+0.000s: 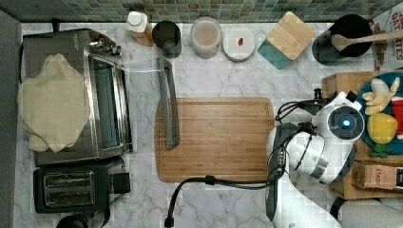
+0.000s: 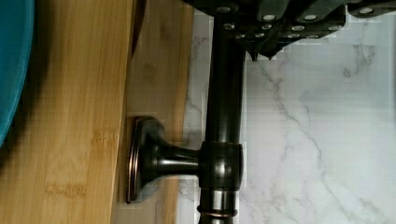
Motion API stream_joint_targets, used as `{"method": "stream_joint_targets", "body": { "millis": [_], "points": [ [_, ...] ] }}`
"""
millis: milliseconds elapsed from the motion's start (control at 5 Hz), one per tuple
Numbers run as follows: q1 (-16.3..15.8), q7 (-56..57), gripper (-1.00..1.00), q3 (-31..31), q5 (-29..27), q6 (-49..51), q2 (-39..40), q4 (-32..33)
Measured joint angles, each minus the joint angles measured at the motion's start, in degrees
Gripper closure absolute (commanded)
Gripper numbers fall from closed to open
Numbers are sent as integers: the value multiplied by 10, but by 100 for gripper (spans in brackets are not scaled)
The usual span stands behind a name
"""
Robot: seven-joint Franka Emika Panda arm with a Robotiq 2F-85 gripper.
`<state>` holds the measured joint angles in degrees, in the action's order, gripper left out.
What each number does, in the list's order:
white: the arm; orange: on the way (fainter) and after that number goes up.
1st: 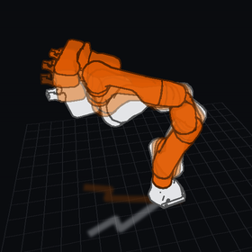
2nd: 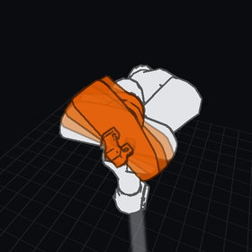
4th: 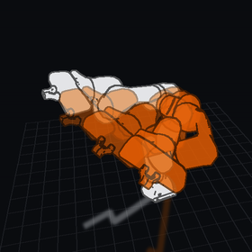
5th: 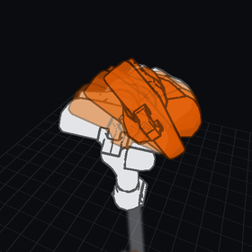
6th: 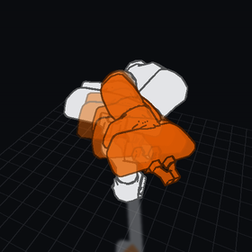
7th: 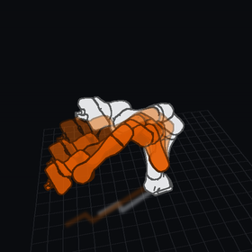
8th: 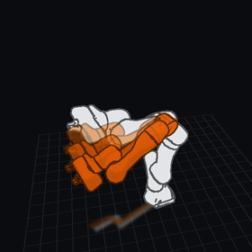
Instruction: Close the drawer.
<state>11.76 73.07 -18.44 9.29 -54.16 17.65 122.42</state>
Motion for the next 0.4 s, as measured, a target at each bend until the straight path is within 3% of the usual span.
{"method": "stream_joint_targets", "body": {
  "millis": [400],
  "points": [
    [-2,-1,100,-3,0,-2,0,1]
  ]
}}
